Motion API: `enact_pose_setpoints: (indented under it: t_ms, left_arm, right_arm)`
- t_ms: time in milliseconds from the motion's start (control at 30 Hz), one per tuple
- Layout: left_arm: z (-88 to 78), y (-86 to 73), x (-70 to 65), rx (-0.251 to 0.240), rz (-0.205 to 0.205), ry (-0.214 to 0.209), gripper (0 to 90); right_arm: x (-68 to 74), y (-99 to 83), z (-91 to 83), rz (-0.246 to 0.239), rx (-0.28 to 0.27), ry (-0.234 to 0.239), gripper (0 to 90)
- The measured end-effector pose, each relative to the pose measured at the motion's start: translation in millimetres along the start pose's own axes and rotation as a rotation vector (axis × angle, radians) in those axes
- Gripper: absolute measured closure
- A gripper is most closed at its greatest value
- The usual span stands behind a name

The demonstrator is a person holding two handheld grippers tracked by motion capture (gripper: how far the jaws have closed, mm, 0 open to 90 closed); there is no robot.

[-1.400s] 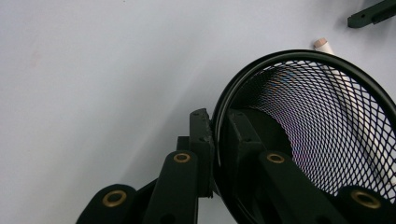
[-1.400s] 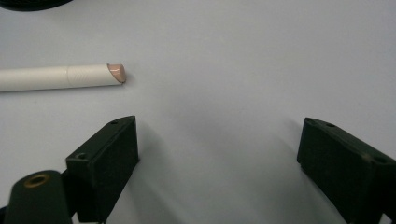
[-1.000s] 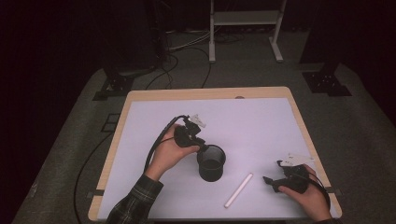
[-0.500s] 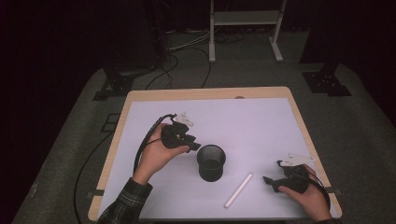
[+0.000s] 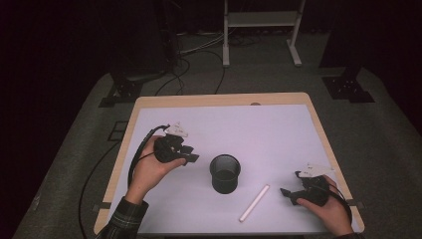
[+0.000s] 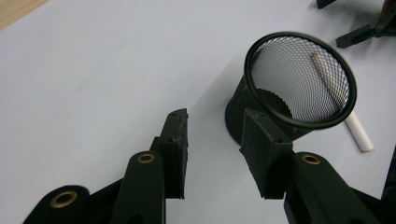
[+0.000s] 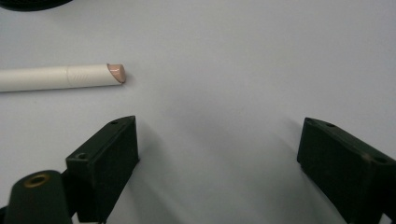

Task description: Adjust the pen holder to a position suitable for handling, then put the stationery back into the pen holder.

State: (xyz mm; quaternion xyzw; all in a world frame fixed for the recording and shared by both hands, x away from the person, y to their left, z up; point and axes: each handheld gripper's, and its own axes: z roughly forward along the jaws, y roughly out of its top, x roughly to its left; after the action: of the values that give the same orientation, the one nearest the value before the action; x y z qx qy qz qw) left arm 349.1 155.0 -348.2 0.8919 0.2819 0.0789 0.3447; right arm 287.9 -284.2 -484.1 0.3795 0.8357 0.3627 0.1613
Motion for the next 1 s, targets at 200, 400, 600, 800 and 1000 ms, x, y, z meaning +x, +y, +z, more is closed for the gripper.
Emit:
enact_pose_setpoints:
  t_ms: [200, 400, 600, 800, 1000]
  left_arm:
    - [-0.2, -17.7, 1.8, 0.008, -0.022, 0.025, 57.5]
    - [-1.3, -36.9, 5.3, 0.009, -0.048, 0.047, 54.4]
    - [1.9, -58.9, 7.8, 0.012, -0.070, 0.080, 49.4]
    - [10.4, -79.8, 9.0, 0.005, -0.092, 0.102, 43.2]
    - [16.8, -99.3, 10.8, 0.001, -0.110, 0.125, 36.7]
  right_arm:
    - [-0.2, 0.0, -0.1, -0.003, 0.000, 0.000, 11.4]
    - [-0.3, 0.0, -0.1, -0.002, 0.002, 0.001, 11.4]
    - [-0.3, 0.1, 0.0, -0.003, 0.001, 0.001, 11.4]
    - [-0.4, 0.8, 0.0, -0.003, 0.006, 0.001, 11.4]
    - [-0.3, 1.6, 0.3, -0.007, 0.010, 0.000, 11.1]
